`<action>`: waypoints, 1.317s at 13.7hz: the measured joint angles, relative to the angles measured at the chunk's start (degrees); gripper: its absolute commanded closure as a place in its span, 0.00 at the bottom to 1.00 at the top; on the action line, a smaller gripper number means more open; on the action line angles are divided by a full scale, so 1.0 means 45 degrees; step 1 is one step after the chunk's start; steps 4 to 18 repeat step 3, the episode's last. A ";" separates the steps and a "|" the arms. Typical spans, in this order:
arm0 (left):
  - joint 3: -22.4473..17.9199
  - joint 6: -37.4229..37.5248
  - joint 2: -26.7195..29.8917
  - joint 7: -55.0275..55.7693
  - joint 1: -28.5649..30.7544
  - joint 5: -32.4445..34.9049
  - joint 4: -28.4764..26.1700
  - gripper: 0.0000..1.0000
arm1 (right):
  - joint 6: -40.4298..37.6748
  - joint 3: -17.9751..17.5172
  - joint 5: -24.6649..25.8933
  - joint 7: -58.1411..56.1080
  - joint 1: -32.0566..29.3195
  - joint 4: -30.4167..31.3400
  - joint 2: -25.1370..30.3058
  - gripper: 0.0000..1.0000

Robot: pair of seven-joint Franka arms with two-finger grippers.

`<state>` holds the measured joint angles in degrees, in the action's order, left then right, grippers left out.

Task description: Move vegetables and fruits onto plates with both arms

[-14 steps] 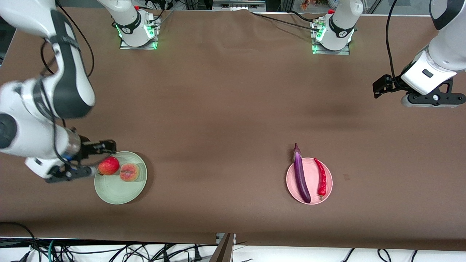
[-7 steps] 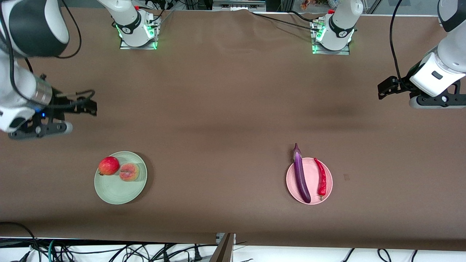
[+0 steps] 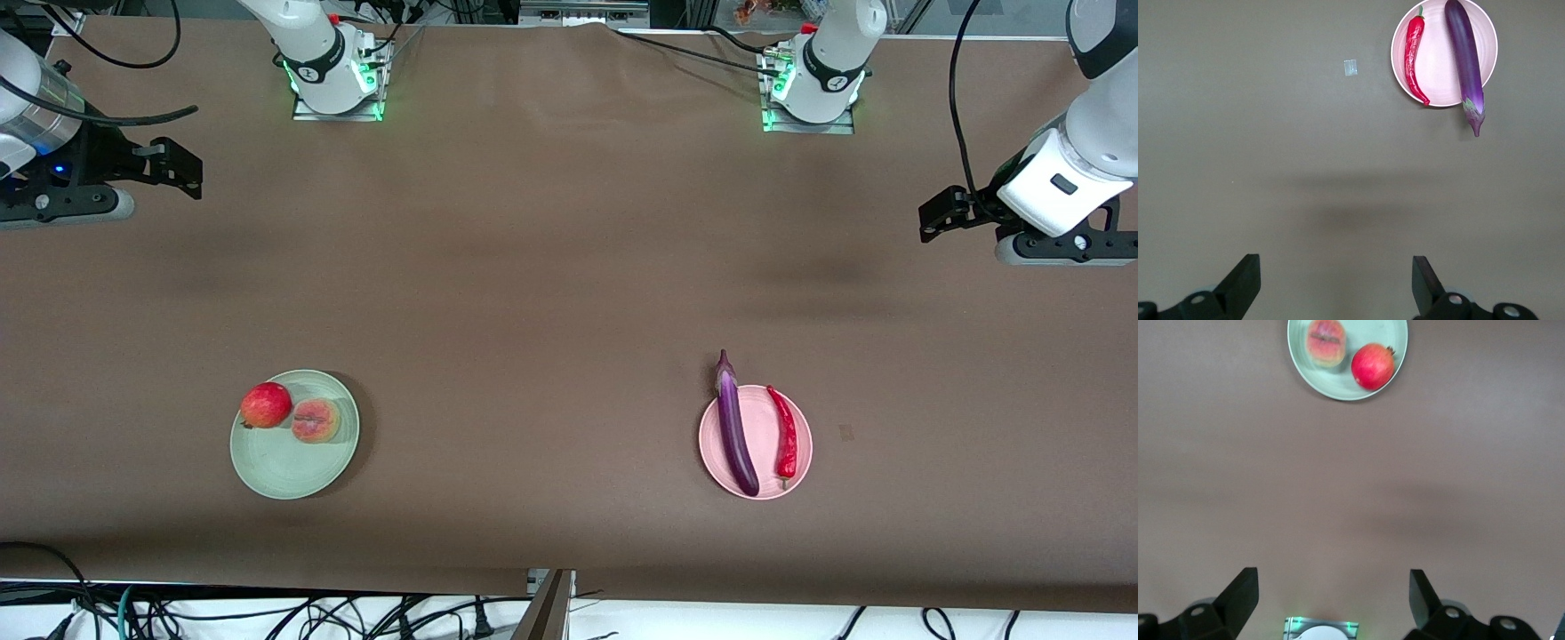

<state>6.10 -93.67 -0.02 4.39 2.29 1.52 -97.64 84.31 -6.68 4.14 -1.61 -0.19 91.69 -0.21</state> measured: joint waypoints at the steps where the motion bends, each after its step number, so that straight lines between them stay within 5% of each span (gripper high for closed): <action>1: -0.0001 0.0000 -0.0001 -0.0005 0.0019 -0.0090 0.0000 0.00 | -0.0003 0.0121 -0.0124 0.0000 -0.0015 0.0077 -0.0014 0.00; 18: 0.0000 0.0000 -0.0004 -0.0030 0.0033 -0.0147 0.0000 0.00 | -0.0002 0.0285 -0.0352 0.0000 -0.0074 0.0131 -0.0055 0.00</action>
